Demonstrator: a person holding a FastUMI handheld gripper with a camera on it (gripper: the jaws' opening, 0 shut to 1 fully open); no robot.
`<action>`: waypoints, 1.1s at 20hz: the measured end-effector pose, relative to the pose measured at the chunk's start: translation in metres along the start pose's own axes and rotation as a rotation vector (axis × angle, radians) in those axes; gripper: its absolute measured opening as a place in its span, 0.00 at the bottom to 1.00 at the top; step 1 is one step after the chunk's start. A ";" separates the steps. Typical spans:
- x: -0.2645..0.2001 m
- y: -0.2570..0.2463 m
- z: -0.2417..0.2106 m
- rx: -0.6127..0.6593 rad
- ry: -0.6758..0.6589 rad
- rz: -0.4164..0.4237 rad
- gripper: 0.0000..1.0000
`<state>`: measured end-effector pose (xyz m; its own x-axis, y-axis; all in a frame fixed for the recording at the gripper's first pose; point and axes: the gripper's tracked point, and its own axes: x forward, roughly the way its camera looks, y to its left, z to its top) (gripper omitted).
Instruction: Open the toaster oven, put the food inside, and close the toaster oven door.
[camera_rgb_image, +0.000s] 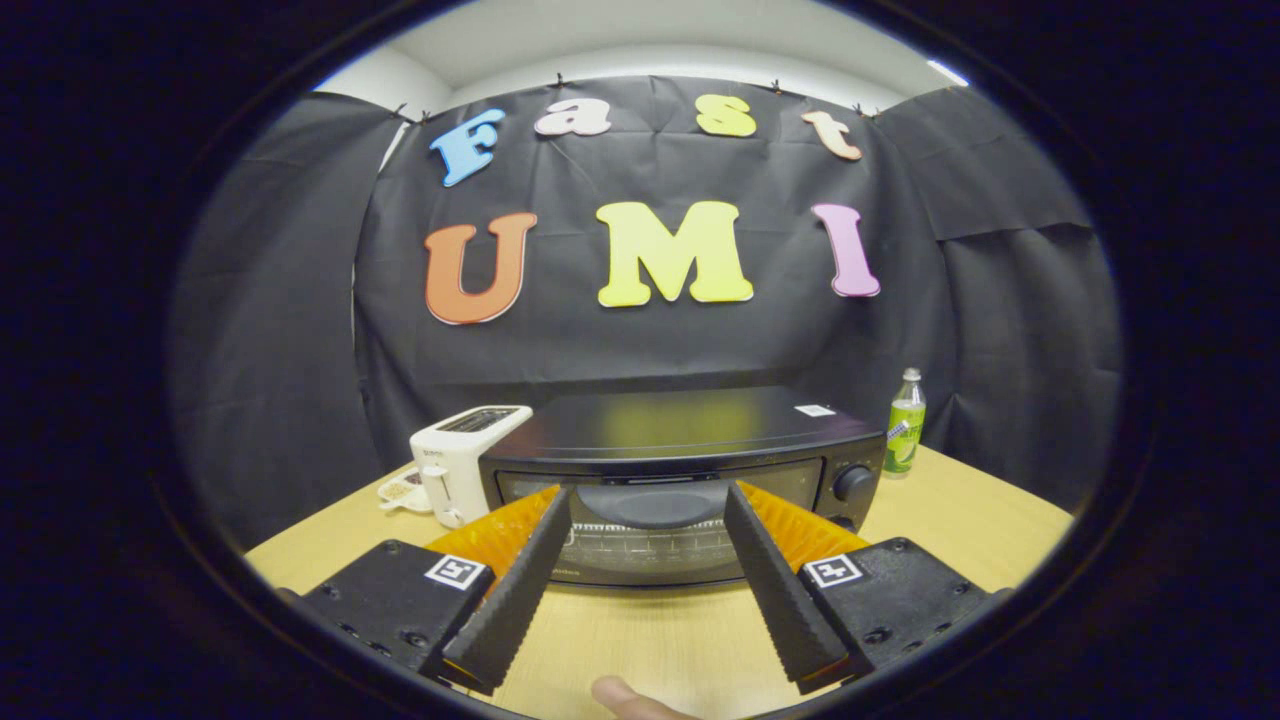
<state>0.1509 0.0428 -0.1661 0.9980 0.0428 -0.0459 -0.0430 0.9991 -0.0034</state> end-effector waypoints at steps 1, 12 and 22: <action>-0.007 -0.003 0.006 0.001 0.002 -0.011 1.00; -0.116 -0.027 0.117 0.048 -0.004 -0.022 1.00; -0.200 -0.050 0.163 0.008 -0.067 -0.038 1.00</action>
<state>-0.0391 -0.0144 0.0060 0.9998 0.0053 0.0213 -0.0054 1.0000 0.0043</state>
